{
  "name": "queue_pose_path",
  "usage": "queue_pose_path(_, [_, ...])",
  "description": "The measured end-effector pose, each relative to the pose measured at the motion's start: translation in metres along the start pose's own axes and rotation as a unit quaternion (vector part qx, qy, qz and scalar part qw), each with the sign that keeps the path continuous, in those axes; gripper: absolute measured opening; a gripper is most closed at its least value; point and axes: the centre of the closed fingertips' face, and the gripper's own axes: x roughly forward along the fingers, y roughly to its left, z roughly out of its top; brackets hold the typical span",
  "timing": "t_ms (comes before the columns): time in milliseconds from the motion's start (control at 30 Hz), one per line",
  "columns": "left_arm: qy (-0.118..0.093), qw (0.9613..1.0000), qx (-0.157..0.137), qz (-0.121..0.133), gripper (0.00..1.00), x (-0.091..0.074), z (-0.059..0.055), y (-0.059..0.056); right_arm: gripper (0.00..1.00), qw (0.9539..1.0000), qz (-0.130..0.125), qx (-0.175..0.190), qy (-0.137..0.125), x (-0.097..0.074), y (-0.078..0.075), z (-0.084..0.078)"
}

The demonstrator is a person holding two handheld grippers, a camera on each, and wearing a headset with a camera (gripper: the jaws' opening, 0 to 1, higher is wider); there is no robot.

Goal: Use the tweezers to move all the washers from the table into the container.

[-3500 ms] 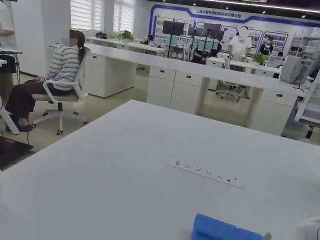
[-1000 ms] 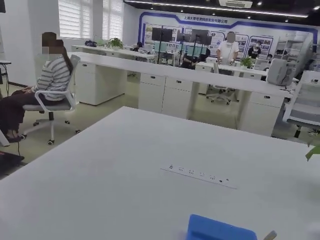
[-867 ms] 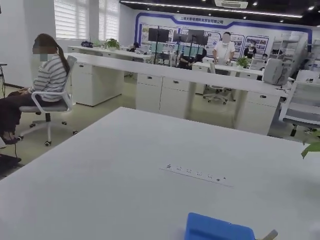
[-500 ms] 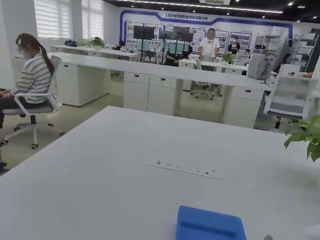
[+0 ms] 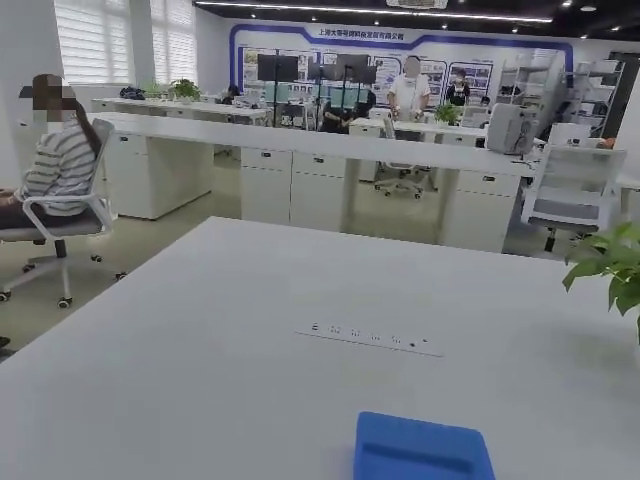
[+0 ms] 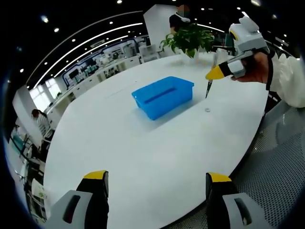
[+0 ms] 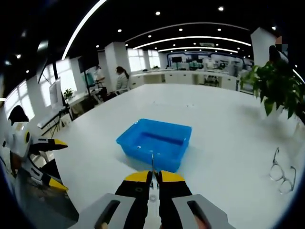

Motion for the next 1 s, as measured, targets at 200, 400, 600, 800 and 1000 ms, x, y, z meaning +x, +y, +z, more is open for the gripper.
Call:
queue_pose_path(200, [0.003, 1.0000, 0.000, 0.003, 0.85, 0.000, -0.001, 0.001, 0.03, 0.9998, 0.003, -0.011, 0.014, 0.006, 0.002, -0.008])
queue_pose_path(400, [0.004, 1.0000, -0.002, 0.003, 0.85, 0.001, -0.001, 0.001, 0.03, 0.9995, 0.006, -0.016, 0.026, 0.009, 0.002, -0.017])
queue_pose_path(600, [0.005, 1.0000, 0.000, 0.002, 0.85, 0.001, -0.002, 0.001, 0.03, 0.9993, 0.003, -0.022, 0.031, 0.011, 0.000, -0.019])
queue_pose_path(800, [0.006, 1.0000, 0.000, 0.001, 0.85, 0.001, -0.002, 0.001, 0.03, 0.9990, 0.004, -0.024, 0.037, 0.014, 0.001, -0.022])
queue_pose_path(1000, [0.006, 1.0000, -0.001, 0.002, 0.85, 0.001, -0.002, 0.001, 0.03, 0.9986, 0.001, -0.031, 0.042, 0.015, 0.002, -0.026])
